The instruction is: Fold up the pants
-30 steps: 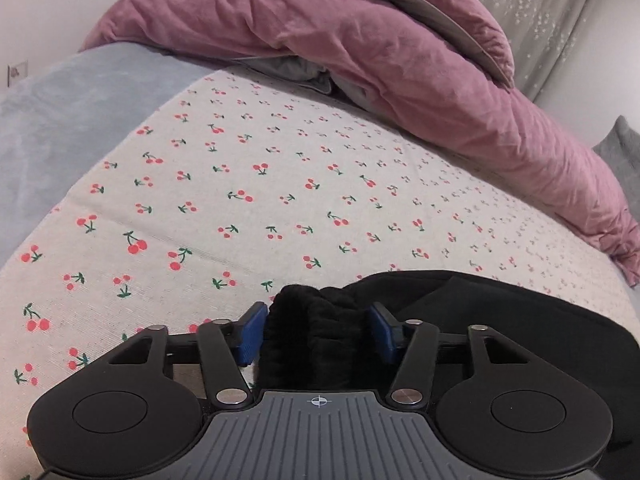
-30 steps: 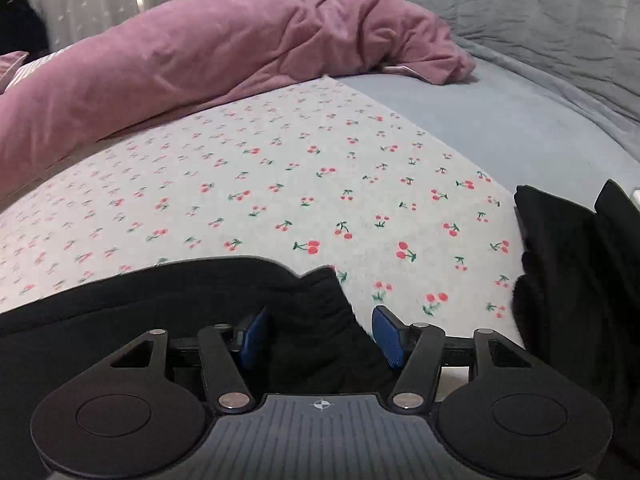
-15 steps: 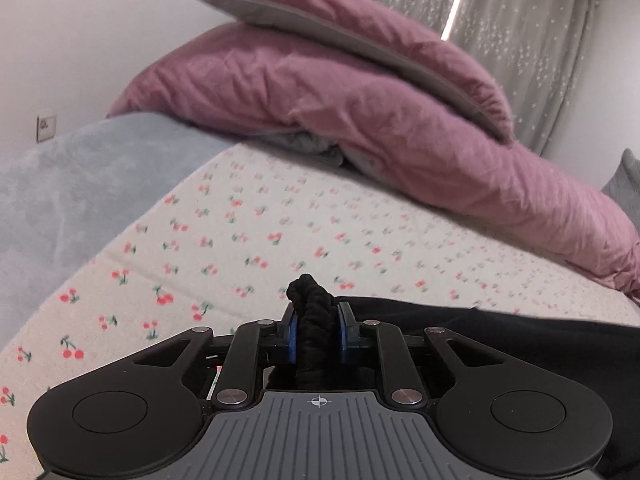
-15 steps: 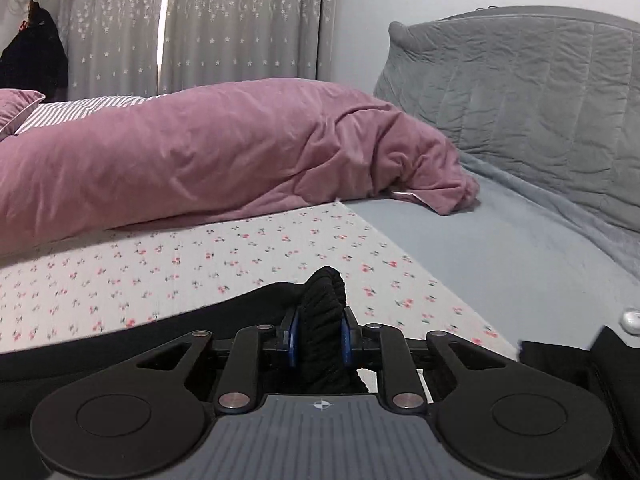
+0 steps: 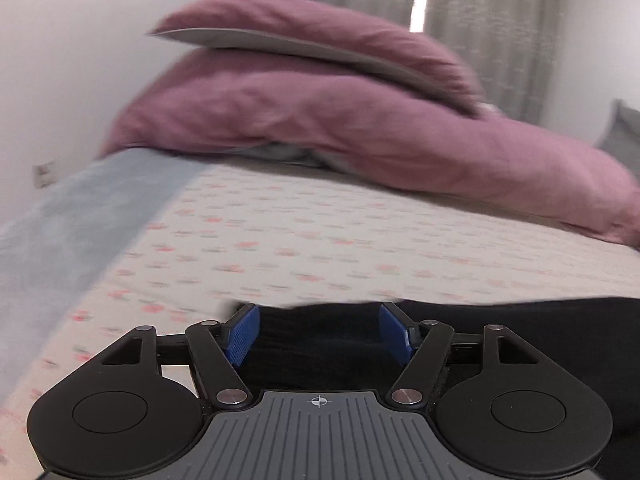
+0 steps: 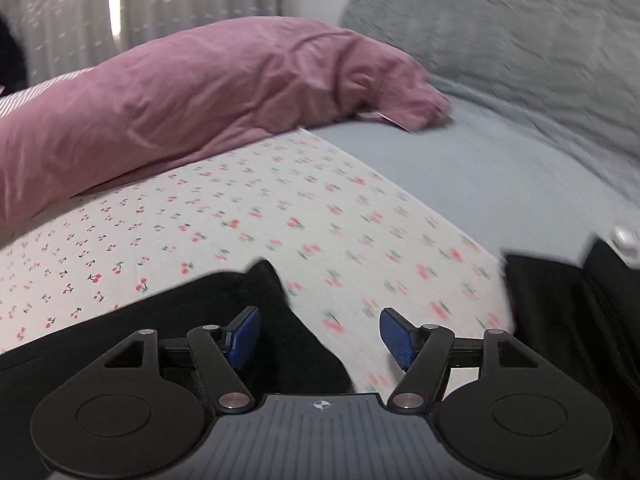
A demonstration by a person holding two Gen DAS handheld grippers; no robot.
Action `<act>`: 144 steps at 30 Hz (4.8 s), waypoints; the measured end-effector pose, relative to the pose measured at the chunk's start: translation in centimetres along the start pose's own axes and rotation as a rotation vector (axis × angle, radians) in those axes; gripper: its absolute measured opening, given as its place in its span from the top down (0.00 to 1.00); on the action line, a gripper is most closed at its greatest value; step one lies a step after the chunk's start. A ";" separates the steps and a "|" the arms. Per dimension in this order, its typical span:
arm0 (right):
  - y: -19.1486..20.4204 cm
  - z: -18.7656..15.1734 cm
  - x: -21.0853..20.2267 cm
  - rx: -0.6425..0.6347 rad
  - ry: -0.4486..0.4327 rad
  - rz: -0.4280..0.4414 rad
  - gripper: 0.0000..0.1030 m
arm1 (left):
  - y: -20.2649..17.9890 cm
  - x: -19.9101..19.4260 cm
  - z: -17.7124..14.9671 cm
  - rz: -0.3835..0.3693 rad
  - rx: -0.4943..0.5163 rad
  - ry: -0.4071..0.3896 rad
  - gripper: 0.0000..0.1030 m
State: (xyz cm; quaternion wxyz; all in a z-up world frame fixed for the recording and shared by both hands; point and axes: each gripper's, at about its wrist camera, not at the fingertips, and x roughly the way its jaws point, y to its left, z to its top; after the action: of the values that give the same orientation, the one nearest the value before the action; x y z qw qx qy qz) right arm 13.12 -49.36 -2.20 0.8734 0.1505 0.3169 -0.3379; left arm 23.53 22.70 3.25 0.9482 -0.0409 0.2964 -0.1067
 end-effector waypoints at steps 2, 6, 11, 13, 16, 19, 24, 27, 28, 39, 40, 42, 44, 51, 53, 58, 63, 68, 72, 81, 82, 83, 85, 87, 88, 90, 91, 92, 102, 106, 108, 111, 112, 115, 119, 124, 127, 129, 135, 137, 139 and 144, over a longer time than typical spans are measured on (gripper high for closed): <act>-1.1 -1.0 -1.0 0.062 0.046 0.027 0.34 | -3.0 -0.4 -0.3 -0.075 0.034 0.025 0.35; -1.7 -3.3 -0.9 0.129 0.126 0.134 0.34 | -10.1 -0.3 -2.1 -0.244 0.138 0.088 0.35; -0.9 -4.4 -0.9 0.112 0.071 0.142 0.79 | -16.6 0.9 -5.0 -0.371 0.222 0.144 0.39; -0.8 -4.4 -0.7 0.135 0.087 0.242 0.90 | -17.8 1.3 -5.8 -0.382 0.223 0.119 0.50; -1.2 -3.9 -1.5 0.161 0.048 0.269 0.92 | -18.7 1.5 -5.7 -0.437 0.204 0.077 0.62; -2.8 -3.2 -1.8 0.215 0.047 0.272 0.92 | -19.6 2.5 -5.7 -0.473 0.196 0.106 0.66; -4.4 -4.4 -0.2 0.248 0.108 0.255 0.96 | -21.7 2.9 -8.0 -0.412 0.403 0.234 0.78; -4.2 -4.5 -0.5 0.226 0.101 0.253 0.92 | -22.0 1.4 -8.6 -0.397 0.449 0.237 0.79; -4.1 -4.4 -0.8 0.222 0.097 0.249 0.79 | -22.1 1.1 -8.8 -0.393 0.461 0.224 0.77; 1.2 -2.5 -6.2 0.000 -0.024 0.268 0.25 | -17.0 1.4 -3.1 -0.303 0.406 0.120 0.28; 1.9 -2.3 -6.4 -0.032 -0.025 0.295 0.21 | -16.1 2.1 -2.4 -0.292 0.392 0.123 0.27; 4.3 -2.0 -6.7 -0.116 -0.016 0.358 0.16 | -14.1 3.4 -1.2 -0.310 0.351 0.148 0.26; 6.9 -1.7 -6.9 -0.217 0.011 0.432 0.14 | -12.1 4.8 0.0 -0.297 0.292 0.147 0.25; 17.4 -3.2 -7.6 -0.638 0.028 0.647 0.12 | -9.4 9.2 1.4 -0.269 0.306 0.151 0.19; 20.3 -4.0 -7.7 -0.730 0.031 0.705 0.12 | -9.5 10.4 1.2 -0.274 0.351 0.169 0.19; 25.9 -6.1 -6.7 -0.858 0.040 0.777 0.13 | -9.2 13.2 0.5 -0.262 0.394 0.207 0.19; 28.7 -7.1 -4.1 -0.857 0.051 0.774 0.13 | -8.4 14.2 -0.7 -0.290 0.371 0.176 0.15; 28.6 -7.3 -2.7 -0.785 0.032 0.824 0.11 | -8.0 14.3 -0.8 -0.315 0.360 0.146 0.15; 28.7 -7.4 -2.3 -0.782 0.008 0.845 0.11 | -8.2 14.7 -1.1 -0.309 0.374 0.128 0.14; 28.8 -8.0 -2.5 -0.752 0.001 0.889 0.36 | -8.8 14.0 -1.5 -0.304 0.385 0.111 0.35; 28.8 -8.1 -2.7 -0.754 -0.005 0.889 0.46 | -8.9 13.9 -1.5 -0.305 0.381 0.113 0.41; 28.8 -8.1 -2.9 -0.756 -0.008 0.894 0.58 | -9.0 13.8 -1.5 -0.304 0.378 0.113 0.48; 28.8 -8.3 -3.3 -0.751 -0.015 0.885 0.69 | -9.4 13.5 -1.6 -0.296 0.376 0.110 0.58; 28.9 -8.4 -3.5 -0.746 -0.020 0.871 0.78 | -9.7 13.3 -1.8 -0.280 0.372 0.103 0.68; 28.9 -8.5 -3.6 -0.742 -0.022 0.861 0.84 | -9.9 13.2 -1.8 -0.269 0.362 0.099 0.75; 29.0 -8.6 -3.9 -0.734 -0.030 0.836 0.90 | -10.1 12.9 -1.9 -0.244 0.344 0.090 0.83; 29.0 -8.7 -4.1 -0.733 -0.036 0.820 0.91 | -10.4 12.8 -1.9 -0.230 0.345 0.085 0.86; 29.2 -8.9 -4.3 -0.732 -0.041 0.802 0.92 | -10.7 12.5 -2.0 -0.217 0.346 0.080 0.88; 27.0 -8.6 -10.9 -0.698 -0.147 0.719 0.94 | -11.9 5.4 -1.6 -0.193 0.246 -0.026 0.93; 24.6 -9.2 -14.8 -0.715 -0.188 0.724 0.94 | -11.9 1.8 -2.5 -0.202 0.226 -0.026 0.93; 23.5 -10.0 -16.5 -0.730 -0.202 0.719 0.94 | -11.8 0.1 -3.4 -0.200 0.211 -0.015 0.93; 22.4 -11.4 -18.4 -0.760 -0.202 0.720 0.94 | -11.3 -2.2 -5.1 -0.209 0.155 0.016 0.93; 22.0 -11.9 -18.9 -0.767 -0.204 0.717 0.94 | -11.2 -2.8 -5.6 -0.213 0.142 0.027 0.93; 20.8 -13.1 -20.2 -0.749 -0.188 0.712 0.94 | -10.9 -4.7 -7.6 -0.231 0.123 0.051 0.93; 19.1 -15.4 -20.6 -0.700 -0.121 0.713 0.94 | -10.8 -6.4 -10.1 -0.239 0.142 0.081 0.92; 18.8 -18.1 -19.9 -0.708 -0.014 0.683 0.93 | -10.3 -7.6 -12.5 -0.255 0.137 0.111 0.90; 18.9 -18.5 -19.7 -0.692 0.009 0.668 0.91 | -10.3 -8.0 -13.2 -0.252 0.130 0.131 0.89; 19.0 -18.6 -19.8 -0.689 0.016 0.662 0.90 | -10.7 -8.3 -13.3 -0.236 0.144 0.154 0.85; 18.9 -18.2 -20.1 -0.659 0.058 0.685 0.73 | -10.2 -9.5 -13.7 -0.217 0.105 0.221 0.82; 18.2 -17.8 -20.3 -0.607 0.086 0.737 0.61 | -9.7 -10.2 -13.6 -0.210 0.095 0.205 0.66; 17.7 -17.1 -20.4 -0.550 0.114 0.790 0.60 | -9.2 -11.1 -13.5 -0.188 0.104 0.162 0.33; 16.6 -15.5 -20.6 -0.449 0.068 0.804 0.43 | -6.9 -12.5 -12.8 -0.139 0.034 0.043 0.17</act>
State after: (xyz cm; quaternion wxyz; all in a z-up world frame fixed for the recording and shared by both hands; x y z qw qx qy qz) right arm 5.72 -19.75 0.45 0.9351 0.0796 0.3273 0.1101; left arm 4.98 18.57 0.60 0.9325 -0.0428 0.3112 -0.1784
